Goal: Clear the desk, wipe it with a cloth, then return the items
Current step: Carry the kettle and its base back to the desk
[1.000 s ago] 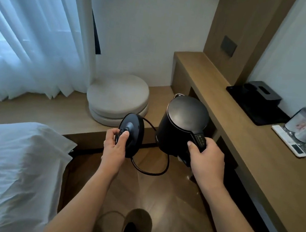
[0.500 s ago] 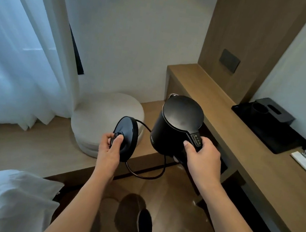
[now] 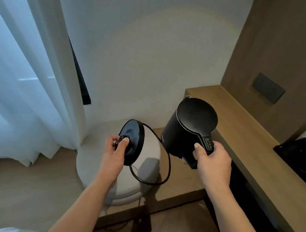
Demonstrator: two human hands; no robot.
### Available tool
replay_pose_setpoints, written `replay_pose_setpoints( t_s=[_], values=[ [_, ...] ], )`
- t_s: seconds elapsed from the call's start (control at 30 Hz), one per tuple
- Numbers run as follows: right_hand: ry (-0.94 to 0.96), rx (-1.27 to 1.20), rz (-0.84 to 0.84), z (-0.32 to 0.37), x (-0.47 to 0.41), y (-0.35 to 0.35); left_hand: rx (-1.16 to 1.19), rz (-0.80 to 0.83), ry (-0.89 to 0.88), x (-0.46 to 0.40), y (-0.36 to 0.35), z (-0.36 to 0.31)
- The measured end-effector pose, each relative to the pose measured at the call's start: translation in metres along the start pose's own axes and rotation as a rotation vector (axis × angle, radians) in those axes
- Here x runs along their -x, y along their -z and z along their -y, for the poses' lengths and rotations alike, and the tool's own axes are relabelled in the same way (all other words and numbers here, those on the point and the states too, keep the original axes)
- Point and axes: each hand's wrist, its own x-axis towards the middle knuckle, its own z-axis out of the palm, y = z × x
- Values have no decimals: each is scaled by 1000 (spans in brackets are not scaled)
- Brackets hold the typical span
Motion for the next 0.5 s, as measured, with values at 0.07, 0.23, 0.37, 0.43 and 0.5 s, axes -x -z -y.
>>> replay_pose_setpoints(
  t_s=[0.07, 0.23, 0.37, 0.43, 0.5],
  values=[
    [-8, -1, -5, 12, -17, -16, 2, 12, 4, -30, 0, -4],
    [-54, -1, -78, 36, -49, -51, -19, 123, 34, -101, -15, -6],
    [-127, -13, -203, 48, -67, -57, -63, 286, -1, -146, -38, -19],
    [-157, 2, -273, 50, -73, -52, -79, 361, -15, -162, -56, -22],
    [-186, 10, -351, 48, -76, -42, -93, 425, -31, -171, -77, -24]
  ],
)
